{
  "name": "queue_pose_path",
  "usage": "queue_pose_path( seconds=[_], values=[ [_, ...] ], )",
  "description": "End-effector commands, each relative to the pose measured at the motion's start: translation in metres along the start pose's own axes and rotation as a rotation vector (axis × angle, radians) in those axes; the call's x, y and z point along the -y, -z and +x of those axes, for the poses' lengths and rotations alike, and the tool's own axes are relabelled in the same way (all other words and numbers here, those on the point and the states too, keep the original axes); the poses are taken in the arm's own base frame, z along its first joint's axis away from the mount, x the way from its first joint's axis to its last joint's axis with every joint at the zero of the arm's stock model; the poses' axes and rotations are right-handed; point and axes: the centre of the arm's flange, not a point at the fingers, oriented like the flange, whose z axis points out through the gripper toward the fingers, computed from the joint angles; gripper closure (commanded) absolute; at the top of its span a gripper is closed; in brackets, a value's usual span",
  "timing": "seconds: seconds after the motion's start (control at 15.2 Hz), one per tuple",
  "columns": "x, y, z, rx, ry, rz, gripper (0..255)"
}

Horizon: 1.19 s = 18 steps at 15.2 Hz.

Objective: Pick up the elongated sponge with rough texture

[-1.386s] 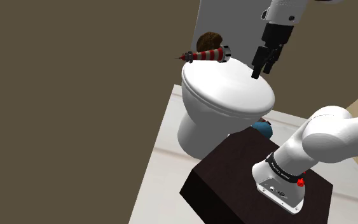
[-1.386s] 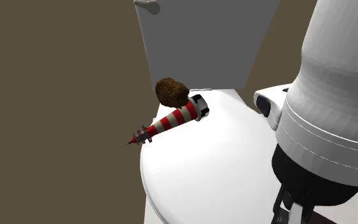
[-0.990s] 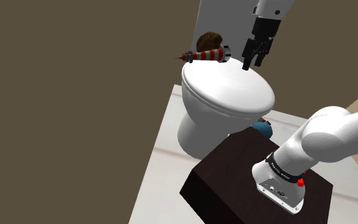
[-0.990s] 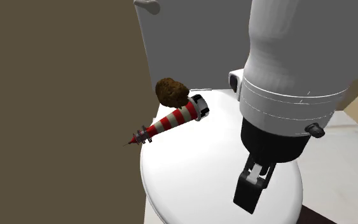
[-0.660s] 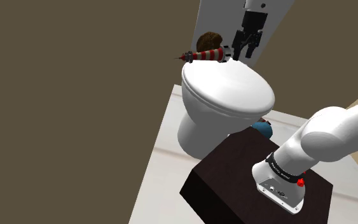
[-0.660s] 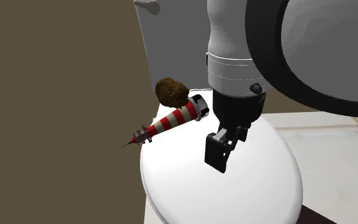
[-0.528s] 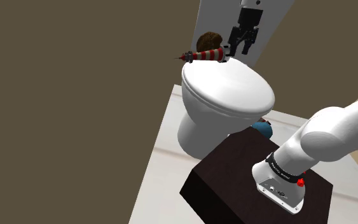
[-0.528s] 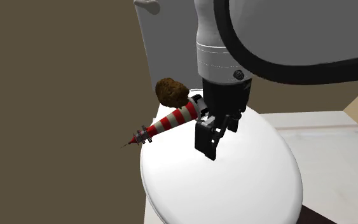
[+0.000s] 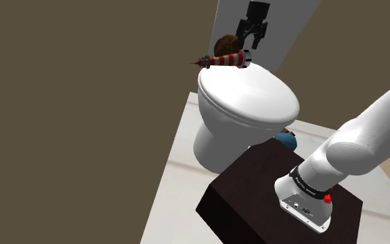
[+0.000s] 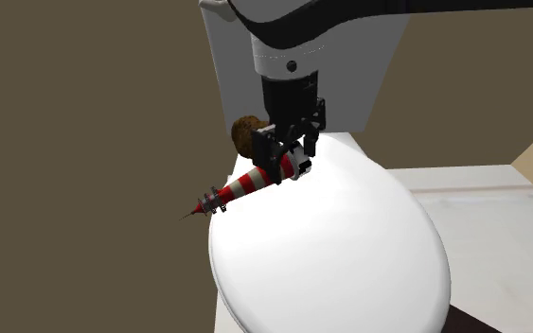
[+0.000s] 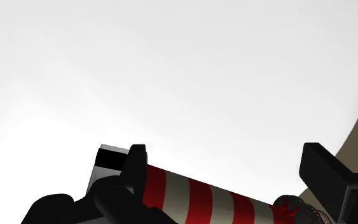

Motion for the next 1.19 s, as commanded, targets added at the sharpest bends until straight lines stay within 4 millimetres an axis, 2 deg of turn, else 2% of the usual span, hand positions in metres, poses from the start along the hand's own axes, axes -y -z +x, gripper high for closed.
queue_pose_path(
  seconds=[0.0, 0.53, 0.59, 1.12],
  values=[
    [-0.008, 0.007, 0.024, -0.003, -0.012, 0.003, 0],
    [-0.050, 0.029, 0.117, -0.014, -0.060, 0.017, 0],
    [-0.053, 0.030, 0.124, -0.015, -0.063, 0.018, 0],
    [-0.054, -0.009, 0.131, -0.015, -0.063, 0.018, 0]
  ],
)
